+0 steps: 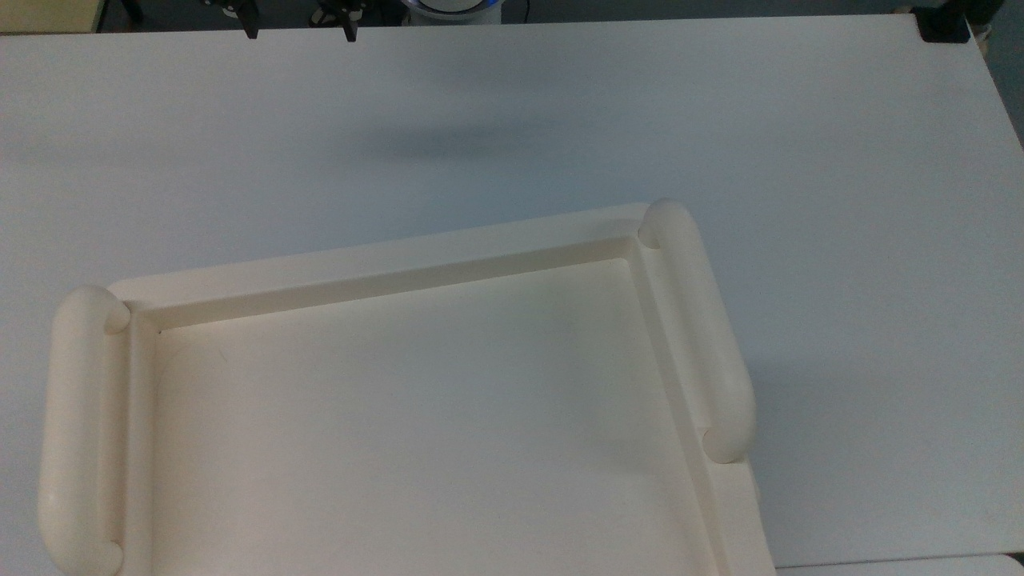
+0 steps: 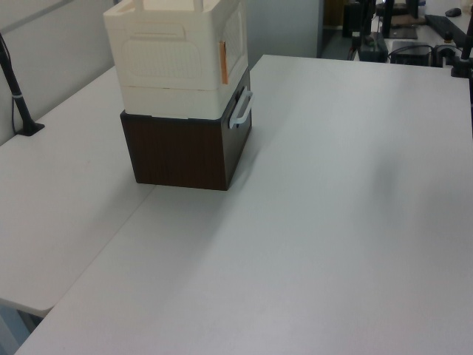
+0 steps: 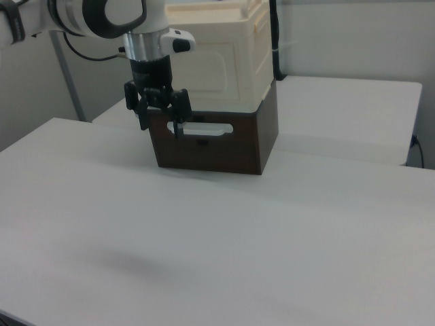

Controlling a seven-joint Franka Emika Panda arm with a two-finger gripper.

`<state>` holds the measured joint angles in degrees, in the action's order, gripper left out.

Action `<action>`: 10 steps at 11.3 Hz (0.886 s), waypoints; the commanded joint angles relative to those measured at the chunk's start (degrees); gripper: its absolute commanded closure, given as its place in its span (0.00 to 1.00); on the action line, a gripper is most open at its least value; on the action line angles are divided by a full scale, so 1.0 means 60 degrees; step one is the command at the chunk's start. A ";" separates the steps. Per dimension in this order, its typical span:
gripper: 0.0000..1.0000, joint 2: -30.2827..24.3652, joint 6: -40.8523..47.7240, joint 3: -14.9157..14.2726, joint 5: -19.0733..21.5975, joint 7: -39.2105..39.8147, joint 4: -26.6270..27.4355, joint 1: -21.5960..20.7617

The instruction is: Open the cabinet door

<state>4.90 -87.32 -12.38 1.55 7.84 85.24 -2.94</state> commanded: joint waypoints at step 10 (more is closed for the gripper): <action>0.00 -0.0245 0.0990 -0.0236 -0.0171 0.0056 0.0311 -0.0330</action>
<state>4.83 -82.68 -12.49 1.39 7.83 86.10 -3.49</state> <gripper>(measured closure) 0.000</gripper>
